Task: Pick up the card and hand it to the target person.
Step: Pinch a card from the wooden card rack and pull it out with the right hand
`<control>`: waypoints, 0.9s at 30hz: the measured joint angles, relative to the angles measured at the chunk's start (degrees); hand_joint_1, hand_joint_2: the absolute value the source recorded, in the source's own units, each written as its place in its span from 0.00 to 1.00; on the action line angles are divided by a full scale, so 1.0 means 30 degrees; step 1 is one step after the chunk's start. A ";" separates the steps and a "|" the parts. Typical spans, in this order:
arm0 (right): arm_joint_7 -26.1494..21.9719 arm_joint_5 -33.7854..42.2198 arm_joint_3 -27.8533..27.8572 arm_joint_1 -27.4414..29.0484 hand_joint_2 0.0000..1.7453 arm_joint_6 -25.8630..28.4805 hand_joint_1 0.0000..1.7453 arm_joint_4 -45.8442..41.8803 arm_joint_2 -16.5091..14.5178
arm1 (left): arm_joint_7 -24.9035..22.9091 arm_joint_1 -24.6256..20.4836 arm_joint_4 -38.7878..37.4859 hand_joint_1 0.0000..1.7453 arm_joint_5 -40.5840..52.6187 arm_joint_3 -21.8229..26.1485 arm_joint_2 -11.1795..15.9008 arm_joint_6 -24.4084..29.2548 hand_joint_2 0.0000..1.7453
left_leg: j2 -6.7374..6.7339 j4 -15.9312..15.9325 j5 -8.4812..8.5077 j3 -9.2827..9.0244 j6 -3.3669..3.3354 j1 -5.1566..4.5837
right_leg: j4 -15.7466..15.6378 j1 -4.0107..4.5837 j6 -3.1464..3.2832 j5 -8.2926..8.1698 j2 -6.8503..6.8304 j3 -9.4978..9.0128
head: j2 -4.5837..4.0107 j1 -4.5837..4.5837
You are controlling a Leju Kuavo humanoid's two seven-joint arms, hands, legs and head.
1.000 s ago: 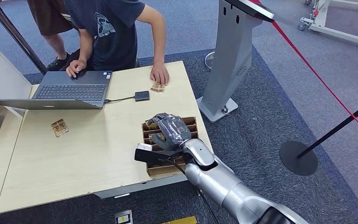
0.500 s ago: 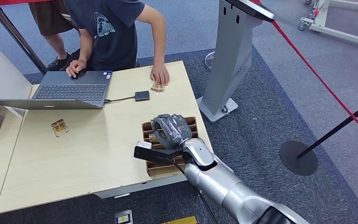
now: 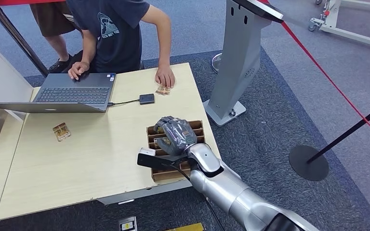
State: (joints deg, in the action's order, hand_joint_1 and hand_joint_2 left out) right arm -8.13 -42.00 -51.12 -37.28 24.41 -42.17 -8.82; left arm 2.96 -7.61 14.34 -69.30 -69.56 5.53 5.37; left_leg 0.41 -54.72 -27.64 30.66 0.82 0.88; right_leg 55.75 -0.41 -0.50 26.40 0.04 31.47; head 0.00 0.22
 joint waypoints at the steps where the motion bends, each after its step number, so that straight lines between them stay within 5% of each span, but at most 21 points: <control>1: 0.0000 0.0000 -0.0024 0.0007 1.00 -0.0005 0.52 -0.0004 -0.0007 | -0.0060 0.0001 0.0000 0.00 -0.0009 -0.0002 0.0000 0.0026 0.00 | 0.0000 0.0000 0.0000 0.0000 0.0000 0.0000 | 0.0000 0.0000 0.0000 0.0000 0.0000 0.0000 | 0.0000 0.0000; 27: 0.0104 0.0576 -0.0619 -0.0054 1.00 -0.0155 0.52 0.0838 -0.0049 | -0.0111 -0.0002 0.0007 0.00 -0.0246 0.0004 0.0000 0.0453 0.00 | 0.0001 0.0000 0.0000 0.0000 0.0000 0.0000 | -0.0001 0.0000 0.0000 0.0001 0.0000 0.0000 | 0.0000 0.0000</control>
State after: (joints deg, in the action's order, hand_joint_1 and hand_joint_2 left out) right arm -7.82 -40.28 -52.98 -37.44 23.95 -39.66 -8.97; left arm 2.62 -7.62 14.36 -70.04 -69.55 5.53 6.73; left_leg 0.41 -54.72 -27.64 30.66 0.82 0.88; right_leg 55.75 -0.41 -0.50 26.41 0.04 31.47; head 0.00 0.22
